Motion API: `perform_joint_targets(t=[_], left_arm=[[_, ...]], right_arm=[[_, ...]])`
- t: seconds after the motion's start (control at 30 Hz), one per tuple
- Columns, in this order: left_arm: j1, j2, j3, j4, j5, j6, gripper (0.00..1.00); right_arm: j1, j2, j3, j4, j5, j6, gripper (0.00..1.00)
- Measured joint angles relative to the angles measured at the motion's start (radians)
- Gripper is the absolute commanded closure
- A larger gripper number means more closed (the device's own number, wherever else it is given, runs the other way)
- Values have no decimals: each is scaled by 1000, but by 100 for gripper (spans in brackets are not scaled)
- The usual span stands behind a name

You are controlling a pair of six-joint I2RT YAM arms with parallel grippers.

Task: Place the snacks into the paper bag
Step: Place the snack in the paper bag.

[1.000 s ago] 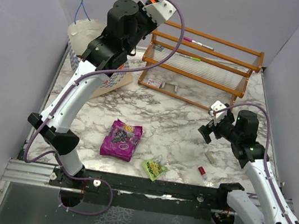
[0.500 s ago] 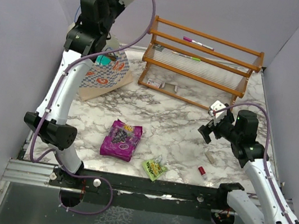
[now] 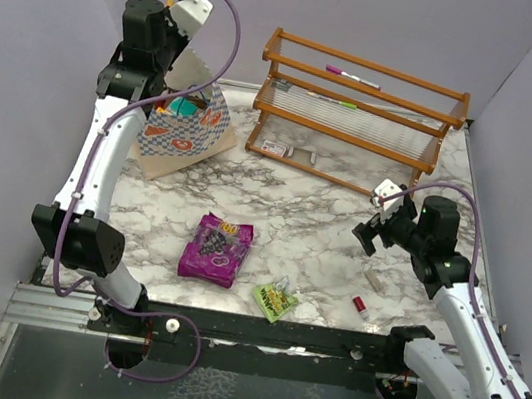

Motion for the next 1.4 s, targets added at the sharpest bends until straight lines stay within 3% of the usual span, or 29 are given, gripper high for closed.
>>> perform_joint_targets(t=[0.4,1.4], left_arm=[[31,-48,-197,11,31,-35,100],[32,-38,-217,-33,173,-124,100]], right_arm=[[0,0,0,0,0,0,1],[0,0,0,0,0,0,1]])
